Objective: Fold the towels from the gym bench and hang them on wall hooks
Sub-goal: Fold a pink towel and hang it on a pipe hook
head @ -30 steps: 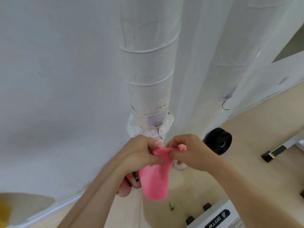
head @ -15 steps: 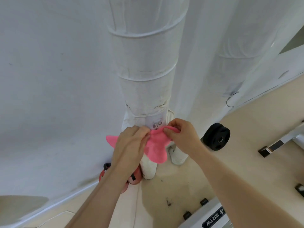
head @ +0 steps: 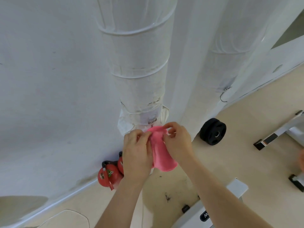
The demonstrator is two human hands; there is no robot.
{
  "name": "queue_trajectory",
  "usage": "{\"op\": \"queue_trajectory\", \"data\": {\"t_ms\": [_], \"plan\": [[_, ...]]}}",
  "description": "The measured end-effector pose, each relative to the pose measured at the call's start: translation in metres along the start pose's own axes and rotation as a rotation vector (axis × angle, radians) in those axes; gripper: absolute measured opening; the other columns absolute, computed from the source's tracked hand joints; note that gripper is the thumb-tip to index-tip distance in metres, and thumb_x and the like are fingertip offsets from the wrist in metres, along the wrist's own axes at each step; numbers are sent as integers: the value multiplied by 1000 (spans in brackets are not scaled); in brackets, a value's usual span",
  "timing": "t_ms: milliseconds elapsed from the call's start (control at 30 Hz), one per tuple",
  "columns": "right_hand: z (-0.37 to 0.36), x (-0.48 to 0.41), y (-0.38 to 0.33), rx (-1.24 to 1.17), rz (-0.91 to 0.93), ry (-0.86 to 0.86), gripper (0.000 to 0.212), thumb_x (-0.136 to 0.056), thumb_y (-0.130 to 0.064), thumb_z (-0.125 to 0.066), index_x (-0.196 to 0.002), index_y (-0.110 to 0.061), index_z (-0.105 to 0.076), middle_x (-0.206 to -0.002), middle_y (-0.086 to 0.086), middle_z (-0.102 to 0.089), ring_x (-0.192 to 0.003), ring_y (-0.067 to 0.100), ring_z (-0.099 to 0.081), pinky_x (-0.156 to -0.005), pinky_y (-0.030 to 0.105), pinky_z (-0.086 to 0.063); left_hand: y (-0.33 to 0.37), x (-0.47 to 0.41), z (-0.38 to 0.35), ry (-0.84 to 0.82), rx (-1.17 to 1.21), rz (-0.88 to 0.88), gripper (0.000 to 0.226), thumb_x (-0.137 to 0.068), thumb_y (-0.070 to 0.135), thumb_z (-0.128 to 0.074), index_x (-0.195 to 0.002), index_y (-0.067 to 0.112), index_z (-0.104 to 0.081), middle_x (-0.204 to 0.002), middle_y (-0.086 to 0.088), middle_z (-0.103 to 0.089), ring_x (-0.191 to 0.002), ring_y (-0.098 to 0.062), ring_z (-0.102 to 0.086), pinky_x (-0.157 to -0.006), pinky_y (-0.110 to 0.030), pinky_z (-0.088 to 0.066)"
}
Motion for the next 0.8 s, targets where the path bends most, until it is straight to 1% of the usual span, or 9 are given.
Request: {"op": "queue_trajectory", "data": {"t_ms": [67, 133, 200, 300, 400, 467, 534, 634, 801], "plan": [[-8, 14, -12, -26, 47, -82, 14, -90, -22, -56, -100, -27, -64, -89, -14, -64, -77, -7, -56, -65, 2, -39, 4, 5, -4, -64, 118, 44, 30, -88, 20, -48, -111, 19, -67, -100, 4, -61, -90, -10, -53, -79, -11, -42], [-16, 25, -20, 40, 105, -116, 17, -95, -30, -51, -105, -22, -63, -89, -12, -66, -78, 2, -58, -63, 11, -38, 9, 9, -7, -108, 271, 129, 31, -91, 11, -52, -116, 24, -64, -97, 15, -61, -85, 2, -53, -77, -2, -37], [-23, 29, -26, 180, 199, -124, 22, -98, -27, -45, -109, -15, -60, -91, 0, -69, -80, 16, -60, -63, 20, -32, 10, 11, -7, -125, 401, 227, 39, -90, 3, -50, -119, 26, -63, -98, 22, -62, -91, 8, -57, -80, -3, -40], [-30, 27, -32, 407, 285, -167, 27, -101, -25, -37, -113, -7, -52, -96, 14, -69, -87, 34, -65, -67, 32, -37, 6, 8, -7, -236, 495, 303, 42, -90, 1, -46, -118, 29, -61, -97, 19, -66, -89, 5, -61, -80, -6, -43], [-31, 27, -31, 604, 246, -257, 31, -100, -31, -35, -117, -7, -45, -101, 15, -66, -93, 36, -64, -72, 38, -45, 3, 0, -9, -389, 356, 303, 38, -91, 6, -44, -119, 29, -56, -91, 12, -65, -85, -7, -60, -68, -10, -41], [-27, 30, -31, 664, 213, -302, 35, -98, -37, -34, -117, -10, -45, -102, 12, -65, -95, 34, -64, -72, 37, -45, 4, -5, -1, -418, 241, 288, 38, -91, 12, -41, -122, 31, -54, -103, 9, -63, -95, -12, -57, -75, -19, -41], [-15, 33, -33, 628, 195, -281, 38, -97, -41, -34, -116, -11, -47, -101, 9, -65, -93, 29, -64, -69, 34, -44, 11, -8, 11, -378, 185, 205, 40, -89, 20, -40, -126, 31, -52, -115, 6, -55, -104, -14, -52, -82, -25, -41], [7, 46, -34, 531, 176, -197, 37, -94, -38, -43, -123, -15, -48, -106, 7, -63, -93, 26, -62, -74, 35, -48, 28, -7, 1, -521, -166, -7, 49, -88, 22, -52, -135, 31, -42, -128, 3, -43, -113, -18, -44, -84, -30, -42], [20, 85, -37, 475, 189, -252, 35, -95, -26, -44, -128, -18, -47, -110, 9, -59, -97, 28, -59, -83, 39, -48, 38, -10, -13, -569, -445, -33, 44, -90, 23, -50, -132, 22, -40, -130, -5, -38, -114, -27, -44, -82, -40, -47]]}}
Point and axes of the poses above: each hand's wrist, its own x-axis away from the middle knuckle, its own z-axis out of the back of the hand, y = z × x, the point moved 8 cm from there along -x, towards the middle knuckle
